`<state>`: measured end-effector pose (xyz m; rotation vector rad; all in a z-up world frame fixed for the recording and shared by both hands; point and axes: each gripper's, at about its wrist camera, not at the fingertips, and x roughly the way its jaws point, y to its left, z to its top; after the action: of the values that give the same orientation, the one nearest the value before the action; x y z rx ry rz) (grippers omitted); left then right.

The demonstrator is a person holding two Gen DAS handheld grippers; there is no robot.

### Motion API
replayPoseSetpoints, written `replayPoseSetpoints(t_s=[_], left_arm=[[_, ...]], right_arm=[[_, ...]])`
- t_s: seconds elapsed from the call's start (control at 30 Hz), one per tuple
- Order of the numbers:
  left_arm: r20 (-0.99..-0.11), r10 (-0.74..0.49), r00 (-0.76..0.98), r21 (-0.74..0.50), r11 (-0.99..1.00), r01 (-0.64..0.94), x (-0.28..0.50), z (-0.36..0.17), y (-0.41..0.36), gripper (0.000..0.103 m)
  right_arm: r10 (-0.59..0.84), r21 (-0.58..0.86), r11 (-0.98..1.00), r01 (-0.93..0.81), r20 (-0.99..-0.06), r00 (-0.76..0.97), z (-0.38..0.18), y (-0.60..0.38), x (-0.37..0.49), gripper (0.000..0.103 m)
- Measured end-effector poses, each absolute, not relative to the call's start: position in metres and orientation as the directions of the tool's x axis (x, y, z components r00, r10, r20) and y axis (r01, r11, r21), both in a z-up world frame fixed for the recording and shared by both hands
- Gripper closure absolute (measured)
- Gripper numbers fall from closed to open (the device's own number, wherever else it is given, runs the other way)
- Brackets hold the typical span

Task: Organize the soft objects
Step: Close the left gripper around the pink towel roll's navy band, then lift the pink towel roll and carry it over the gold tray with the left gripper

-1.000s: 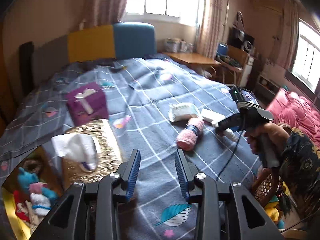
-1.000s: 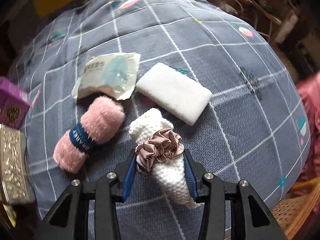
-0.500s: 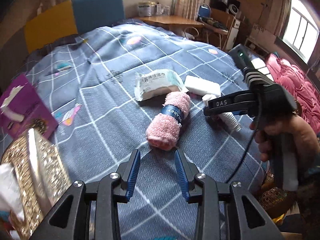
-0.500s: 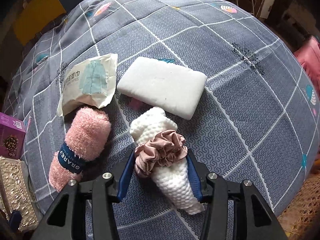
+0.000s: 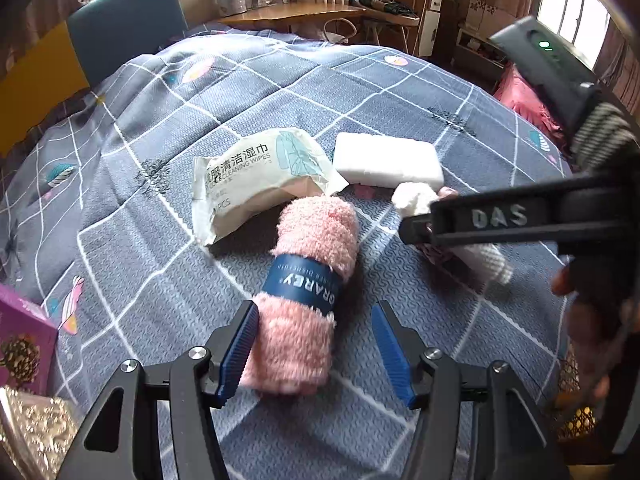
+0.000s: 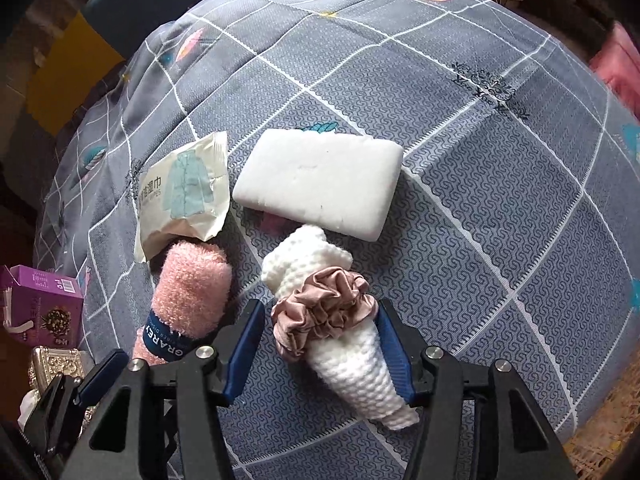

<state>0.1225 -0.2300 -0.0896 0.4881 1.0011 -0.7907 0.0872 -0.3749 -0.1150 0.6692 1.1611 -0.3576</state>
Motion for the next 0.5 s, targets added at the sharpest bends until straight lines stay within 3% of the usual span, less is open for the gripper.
replayPoseSetpoints(t_s=[0.3, 0.33, 0.37, 0.5], left_arm=[[-0.892, -0.333, 0.306, 0.025, 0.639, 0.769, 0.14, -0.112, -0.238, 0.044], [-0.892, -0.338, 0.3, 0.012, 0.647, 0.763, 0.141, -0.113, -0.236, 0.047], [-0.888, -0.343, 0.307, 0.008, 0.656, 0.755, 0.142, -0.112, -0.233, 0.06], [-0.871, -0.396, 0.29, -0.098, 0.719, 0.688, 0.148, -0.1, -0.211, 0.065]], right_arm=[[0.078, 0.297, 0.758, 0.58, -0.925, 0.371, -0.115, -0.377, 0.088, 0.045], [0.078, 0.298, 0.758, 0.58, -0.925, 0.373, -0.115, -0.376, 0.088, 0.045], [0.08, 0.3, 0.756, 0.582, -0.924, 0.374, -0.115, -0.376, 0.088, 0.045], [0.076, 0.297, 0.76, 0.578, -0.924, 0.375, -0.115, -0.376, 0.088, 0.045]])
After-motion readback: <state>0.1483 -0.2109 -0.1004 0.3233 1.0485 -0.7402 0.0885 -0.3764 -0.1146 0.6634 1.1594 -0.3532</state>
